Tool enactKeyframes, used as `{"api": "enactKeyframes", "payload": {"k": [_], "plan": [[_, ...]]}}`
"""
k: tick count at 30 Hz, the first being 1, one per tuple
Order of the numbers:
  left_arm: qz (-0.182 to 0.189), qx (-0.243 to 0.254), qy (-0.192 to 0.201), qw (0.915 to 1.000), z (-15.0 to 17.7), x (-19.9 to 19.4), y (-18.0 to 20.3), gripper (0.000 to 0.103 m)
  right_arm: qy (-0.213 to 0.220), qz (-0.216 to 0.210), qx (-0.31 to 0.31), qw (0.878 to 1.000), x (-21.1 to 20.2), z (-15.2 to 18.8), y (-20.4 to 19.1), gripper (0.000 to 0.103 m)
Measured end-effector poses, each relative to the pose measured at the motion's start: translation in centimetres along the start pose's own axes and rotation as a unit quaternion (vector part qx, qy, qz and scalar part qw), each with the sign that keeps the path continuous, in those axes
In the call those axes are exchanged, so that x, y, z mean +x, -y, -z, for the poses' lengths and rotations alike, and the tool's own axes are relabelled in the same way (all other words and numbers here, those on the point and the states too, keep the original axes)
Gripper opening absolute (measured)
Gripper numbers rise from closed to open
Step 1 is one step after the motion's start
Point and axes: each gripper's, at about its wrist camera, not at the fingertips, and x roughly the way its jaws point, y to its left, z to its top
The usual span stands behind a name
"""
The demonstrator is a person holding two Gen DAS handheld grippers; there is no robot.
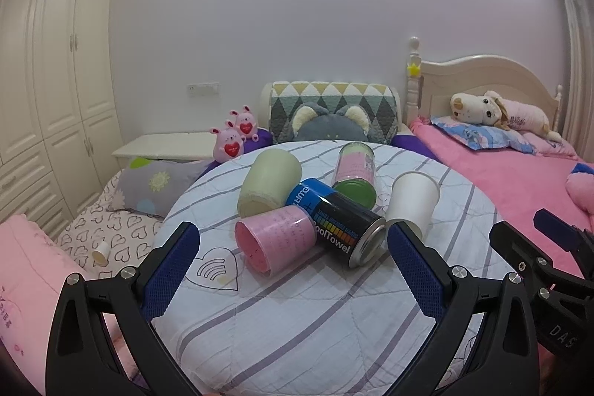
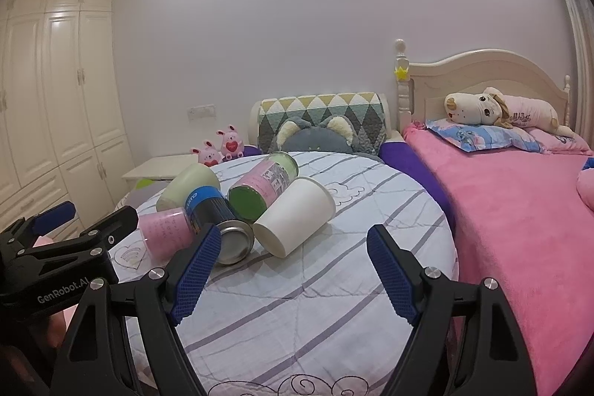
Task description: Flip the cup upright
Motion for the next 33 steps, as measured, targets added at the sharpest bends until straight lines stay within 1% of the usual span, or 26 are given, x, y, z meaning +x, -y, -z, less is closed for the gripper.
{"api": "enactKeyframes", "payload": {"k": [5, 21, 28, 33], "plan": [[-0.005, 0.005, -0.002, 1.0000, -0.1, 0.2, 0.1, 0.102, -0.002, -0.001, 0.003, 1.000, 0.1, -0.1, 0.2, 0.082], [0.000, 0.004, -0.012, 0.9999, -0.2, 0.5, 0.0, 0.102, -0.015, 0.002, 0.000, 1.000, 1.2, -0.3, 0.2, 0.082], [0.020, -0.001, -0.024, 0.9995, -0.7, 1.6, 0.0, 0.102, -0.021, 0.001, 0.004, 1.000, 1.7, -0.5, 0.5, 0.082], [0.015, 0.006, -0.028, 0.9995, -1.4, 2.5, 0.3, 0.102, -0.026, -0.002, 0.001, 1.000, 2.5, -0.9, 0.5, 0.082]]}}
